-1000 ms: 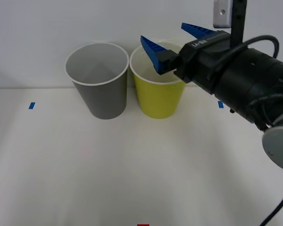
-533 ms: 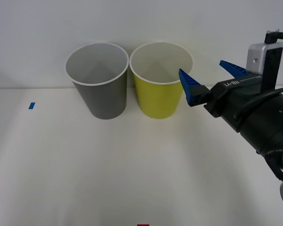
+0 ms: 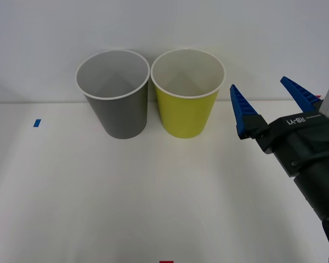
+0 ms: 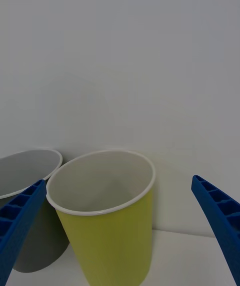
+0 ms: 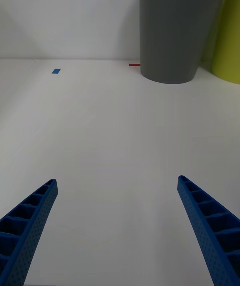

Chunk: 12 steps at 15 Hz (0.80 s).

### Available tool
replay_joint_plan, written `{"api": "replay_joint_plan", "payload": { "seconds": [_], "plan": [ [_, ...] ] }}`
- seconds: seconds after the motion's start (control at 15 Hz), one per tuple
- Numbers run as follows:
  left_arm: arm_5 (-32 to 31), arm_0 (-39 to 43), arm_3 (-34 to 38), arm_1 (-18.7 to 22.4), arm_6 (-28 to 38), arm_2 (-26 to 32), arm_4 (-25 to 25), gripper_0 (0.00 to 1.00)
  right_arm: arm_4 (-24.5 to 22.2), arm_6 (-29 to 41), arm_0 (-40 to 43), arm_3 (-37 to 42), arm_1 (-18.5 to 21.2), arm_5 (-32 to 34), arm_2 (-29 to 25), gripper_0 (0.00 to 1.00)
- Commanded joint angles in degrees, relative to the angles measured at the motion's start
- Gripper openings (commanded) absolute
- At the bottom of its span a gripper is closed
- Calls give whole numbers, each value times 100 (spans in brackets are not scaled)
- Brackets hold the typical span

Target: Put cans in the gray bin and PET bottles in the light green bin.

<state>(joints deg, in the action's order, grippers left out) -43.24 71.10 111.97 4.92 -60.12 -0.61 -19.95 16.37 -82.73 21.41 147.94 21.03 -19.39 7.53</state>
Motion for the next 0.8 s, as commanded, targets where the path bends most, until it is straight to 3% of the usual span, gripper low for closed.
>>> {"api": "replay_joint_plan", "payload": {
  "seconds": [0.07, 0.27, 0.47, 0.67, 0.8],
  "plan": [
    [0, 0, 0, 0, 0, 0, 0, 82, -178, -112, 733, -872, 182, 1464, 179, 100],
    [0, 0, 0, 0, 0, 0, 0, 82, -195, -138, 1260, -1936, 173, 2827, 196, 100],
    [0, 0, 0, 0, 0, 0, 0, 82, -169, -94, 1577, -2305, 173, 3178, 161, 100],
    [0, 0, 0, 0, 0, 0, 0, 82, -221, -68, 1867, -2867, 279, 4101, 161, 100],
    [0, 0, 0, 0, 0, 0, 0, 82, -292, -50, 2157, -2885, 402, 4330, 196, 100]
  ]
}}
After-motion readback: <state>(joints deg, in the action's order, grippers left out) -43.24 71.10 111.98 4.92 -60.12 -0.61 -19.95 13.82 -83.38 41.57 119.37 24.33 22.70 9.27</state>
